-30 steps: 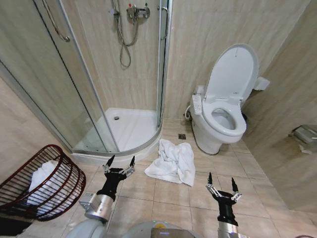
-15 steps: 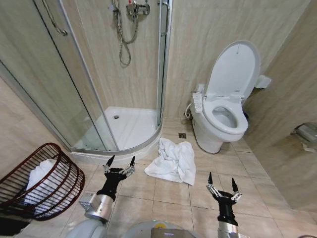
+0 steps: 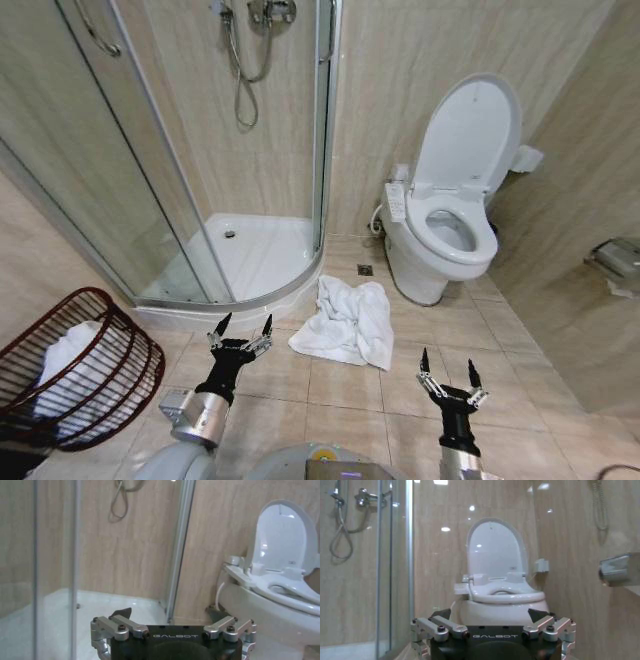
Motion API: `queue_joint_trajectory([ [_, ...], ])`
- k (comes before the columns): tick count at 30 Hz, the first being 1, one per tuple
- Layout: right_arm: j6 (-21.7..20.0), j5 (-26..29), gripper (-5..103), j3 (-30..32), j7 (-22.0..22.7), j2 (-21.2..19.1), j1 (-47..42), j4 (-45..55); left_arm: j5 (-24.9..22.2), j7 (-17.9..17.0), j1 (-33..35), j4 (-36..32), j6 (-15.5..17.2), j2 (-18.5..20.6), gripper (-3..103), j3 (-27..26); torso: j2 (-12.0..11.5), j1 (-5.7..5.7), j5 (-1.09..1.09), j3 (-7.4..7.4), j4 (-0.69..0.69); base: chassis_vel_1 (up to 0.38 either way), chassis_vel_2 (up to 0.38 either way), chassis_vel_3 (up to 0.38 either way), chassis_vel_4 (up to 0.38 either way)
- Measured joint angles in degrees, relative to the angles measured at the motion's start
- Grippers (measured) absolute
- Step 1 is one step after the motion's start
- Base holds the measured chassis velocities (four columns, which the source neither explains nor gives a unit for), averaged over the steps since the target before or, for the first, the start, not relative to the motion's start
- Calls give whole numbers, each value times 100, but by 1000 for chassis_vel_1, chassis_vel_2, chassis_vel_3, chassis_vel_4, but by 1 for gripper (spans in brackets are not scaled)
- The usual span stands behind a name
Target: Discard the used towel into the hamper.
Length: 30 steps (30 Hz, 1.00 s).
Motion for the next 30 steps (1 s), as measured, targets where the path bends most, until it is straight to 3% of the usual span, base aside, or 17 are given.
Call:
queue_joint_trajectory([
  [11,-190,152,100,-40,44,-52,-11,-2,0,0,0,0,0,0,100,0,-28,2,0,-30,1,-21,-12,-17,-19],
  [30,-64,187,100,-48,-172,-96,-36,-57,0,0,0,0,0,0,100,0,11,15,0,-1,0,-76,69,74,-69],
])
